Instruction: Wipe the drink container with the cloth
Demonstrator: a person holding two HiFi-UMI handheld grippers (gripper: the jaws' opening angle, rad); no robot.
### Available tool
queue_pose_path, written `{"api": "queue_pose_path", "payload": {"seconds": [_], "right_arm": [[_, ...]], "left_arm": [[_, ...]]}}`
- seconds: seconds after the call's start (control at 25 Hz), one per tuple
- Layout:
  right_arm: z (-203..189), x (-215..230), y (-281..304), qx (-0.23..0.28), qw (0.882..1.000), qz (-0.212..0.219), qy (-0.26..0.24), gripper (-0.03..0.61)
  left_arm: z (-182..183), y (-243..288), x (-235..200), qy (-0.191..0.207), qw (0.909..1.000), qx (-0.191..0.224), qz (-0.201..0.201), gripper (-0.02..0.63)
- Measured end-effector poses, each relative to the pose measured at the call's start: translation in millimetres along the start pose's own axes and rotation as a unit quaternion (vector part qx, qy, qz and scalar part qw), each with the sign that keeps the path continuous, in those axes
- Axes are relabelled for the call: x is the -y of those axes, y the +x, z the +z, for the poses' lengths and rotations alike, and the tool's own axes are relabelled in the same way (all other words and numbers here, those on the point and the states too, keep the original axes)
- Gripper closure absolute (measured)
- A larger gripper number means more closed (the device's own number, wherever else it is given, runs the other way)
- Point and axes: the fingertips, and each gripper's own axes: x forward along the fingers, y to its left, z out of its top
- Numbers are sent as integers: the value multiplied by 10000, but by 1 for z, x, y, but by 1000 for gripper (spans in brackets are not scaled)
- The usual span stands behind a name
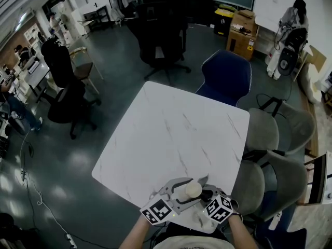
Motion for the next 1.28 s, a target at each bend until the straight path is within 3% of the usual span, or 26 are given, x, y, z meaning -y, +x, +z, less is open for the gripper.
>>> {"api": "queue_pose_path", "payload": {"seconds": [0.32, 0.56, 0.72, 1.0, 1.12, 1.28], "right_arm": [[14, 0, -29, 278, 9988, -410, 56, 522], [25, 17, -67, 864, 9859, -1131, 879, 522], [44, 33, -101, 1562, 9616, -1585, 1607, 522], [68, 57, -143, 2182, 9282, -2350, 1887, 522], [73, 61, -153, 2354, 9160, -2512, 2060, 522], [73, 64, -160, 2517, 9050, -2637, 2191, 522]], "left_arm": [[8, -11, 0, -197, 9983, 252, 487, 332], [29, -29, -6, -327, 9925, 649, 985, 333], [61, -54, -17, -579, 9763, 1148, 1743, 333], [82, -84, -35, -602, 9450, 1273, 2951, 334], [81, -91, -39, -661, 9333, 1278, 3290, 336], [78, -90, -37, -758, 9254, 1284, 3485, 337]]}}
